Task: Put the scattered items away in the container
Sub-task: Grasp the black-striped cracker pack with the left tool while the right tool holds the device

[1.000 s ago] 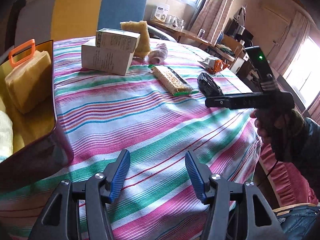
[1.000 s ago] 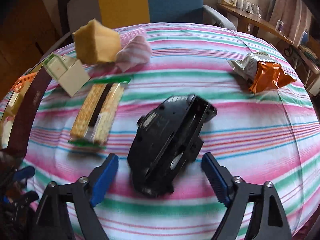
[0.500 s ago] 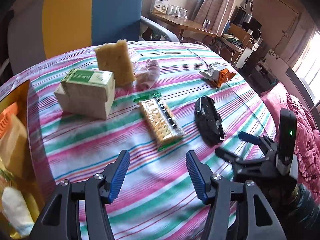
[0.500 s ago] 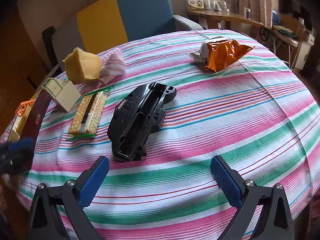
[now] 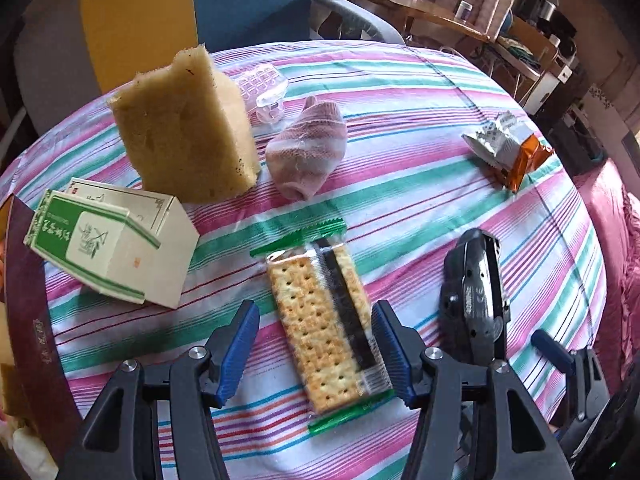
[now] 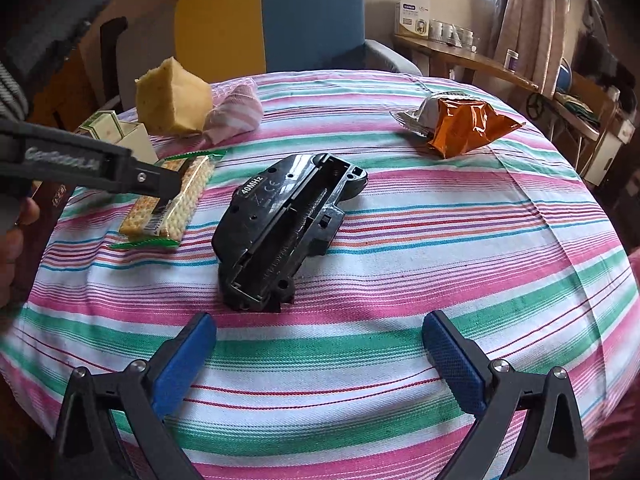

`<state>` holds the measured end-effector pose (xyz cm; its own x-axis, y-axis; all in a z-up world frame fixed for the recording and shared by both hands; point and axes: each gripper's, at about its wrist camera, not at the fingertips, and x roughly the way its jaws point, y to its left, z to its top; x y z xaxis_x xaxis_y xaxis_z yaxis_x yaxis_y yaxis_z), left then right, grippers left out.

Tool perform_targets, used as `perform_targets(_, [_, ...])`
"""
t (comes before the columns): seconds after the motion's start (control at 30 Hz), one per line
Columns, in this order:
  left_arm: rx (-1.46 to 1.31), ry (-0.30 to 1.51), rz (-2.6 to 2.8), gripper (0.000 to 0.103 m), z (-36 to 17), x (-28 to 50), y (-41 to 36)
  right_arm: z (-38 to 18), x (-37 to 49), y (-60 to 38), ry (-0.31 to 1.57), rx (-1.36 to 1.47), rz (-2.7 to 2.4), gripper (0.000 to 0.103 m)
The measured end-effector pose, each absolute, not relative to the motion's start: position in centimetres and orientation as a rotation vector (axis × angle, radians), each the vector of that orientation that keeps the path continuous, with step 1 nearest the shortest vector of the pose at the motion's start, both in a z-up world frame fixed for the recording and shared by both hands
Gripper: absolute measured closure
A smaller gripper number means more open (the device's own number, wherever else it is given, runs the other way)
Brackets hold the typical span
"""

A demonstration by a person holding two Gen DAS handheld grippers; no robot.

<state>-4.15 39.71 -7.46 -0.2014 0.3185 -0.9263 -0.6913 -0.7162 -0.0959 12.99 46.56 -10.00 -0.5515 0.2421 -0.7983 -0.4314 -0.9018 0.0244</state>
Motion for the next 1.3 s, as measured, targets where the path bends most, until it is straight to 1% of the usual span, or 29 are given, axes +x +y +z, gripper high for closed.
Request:
perform_targets(0.13, [-1.396,0.446,1.972,0.044,-7.6,-4.3,40.4,-10.1,13.1,46.5,0.299,-1.203,2.47,0.0])
perform_targets(0.3, [-1.415,0.479,1.971,0.044,-8.6,-4.0,40.7,-10.2,13.1,46.6,0.289,-1.187,2.496,0.0])
perform_targets(0.47, [-1.394,0.527,1.994,0.043,-8.8,-3.4,40.7,-10.3,13.3,46.5,0.287,-1.147,2.505,0.0])
perform_targets(0.67, [-1.377,0.542,2.007,0.04,-8.7,-3.3,40.6,-10.3,13.3,46.5,0.286,-1.138,2.505,0.0])
perform_targets(0.77, [-1.358,0.547,2.013,0.041,-8.6,-3.0,40.3,-10.3,13.4,46.4,0.284,-1.136,2.503,0.0])
perform_targets(0.9, [-1.324,0.537,2.022,0.048,-8.3,-2.7,39.4,-10.3,13.4,46.3,0.28,-1.128,2.498,0.0])
perform_targets(1.13, [-1.284,0.526,2.02,0.05,-8.0,-1.6,36.7,-10.2,13.4,46.3,0.282,-1.126,2.489,0.0])
perform_targets(1.3, [-1.274,0.476,1.99,0.051,-7.8,-0.8,34.4,-10.2,13.3,46.2,0.289,-1.133,2.471,0.0])
